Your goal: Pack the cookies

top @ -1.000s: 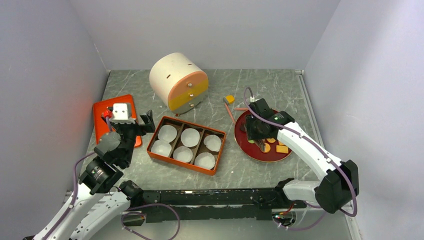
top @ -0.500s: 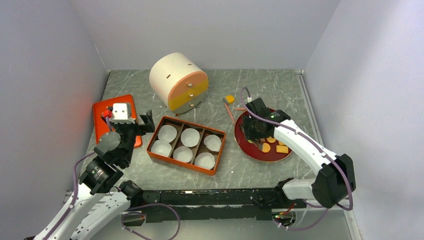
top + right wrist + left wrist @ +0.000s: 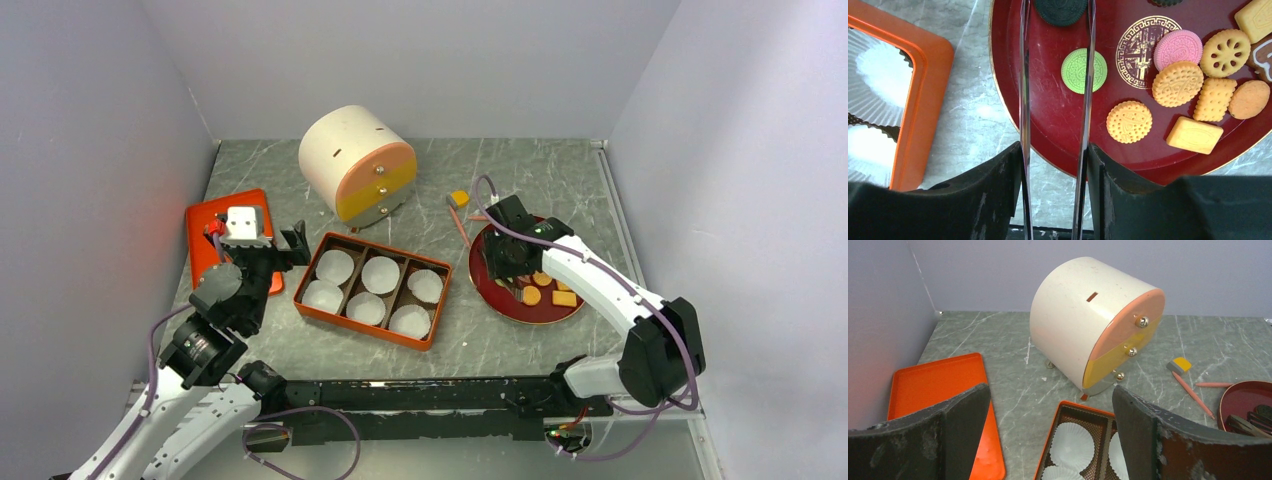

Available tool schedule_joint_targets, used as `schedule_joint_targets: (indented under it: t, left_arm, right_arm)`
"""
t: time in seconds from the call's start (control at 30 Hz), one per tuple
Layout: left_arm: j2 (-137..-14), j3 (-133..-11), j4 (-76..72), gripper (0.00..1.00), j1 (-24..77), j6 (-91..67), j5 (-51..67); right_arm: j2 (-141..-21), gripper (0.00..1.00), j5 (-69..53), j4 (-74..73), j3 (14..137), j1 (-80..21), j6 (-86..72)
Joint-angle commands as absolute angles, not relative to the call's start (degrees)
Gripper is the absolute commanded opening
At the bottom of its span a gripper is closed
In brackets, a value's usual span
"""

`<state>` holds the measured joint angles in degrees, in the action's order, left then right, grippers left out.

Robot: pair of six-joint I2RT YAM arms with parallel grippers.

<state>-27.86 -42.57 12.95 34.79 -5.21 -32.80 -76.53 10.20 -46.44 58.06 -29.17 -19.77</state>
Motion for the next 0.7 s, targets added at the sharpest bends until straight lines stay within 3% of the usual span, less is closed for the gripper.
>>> schedule_joint_targets:
  t: [0.0,0.67]
  left_arm:
    - [-27.28,-42.41,10.55,0.96,34.35,-5.10,-32.00]
    - [-27.03,-42.20,10.41,0.96,33.45,-5.44,-31.60]
  right_arm:
    - [-76.60,0.50,11.73,-44.69,58.51,-28.93,-18.98]
    - [-71.04,0.29,11.42,-46.78,63.34,-29.03,-14.88]
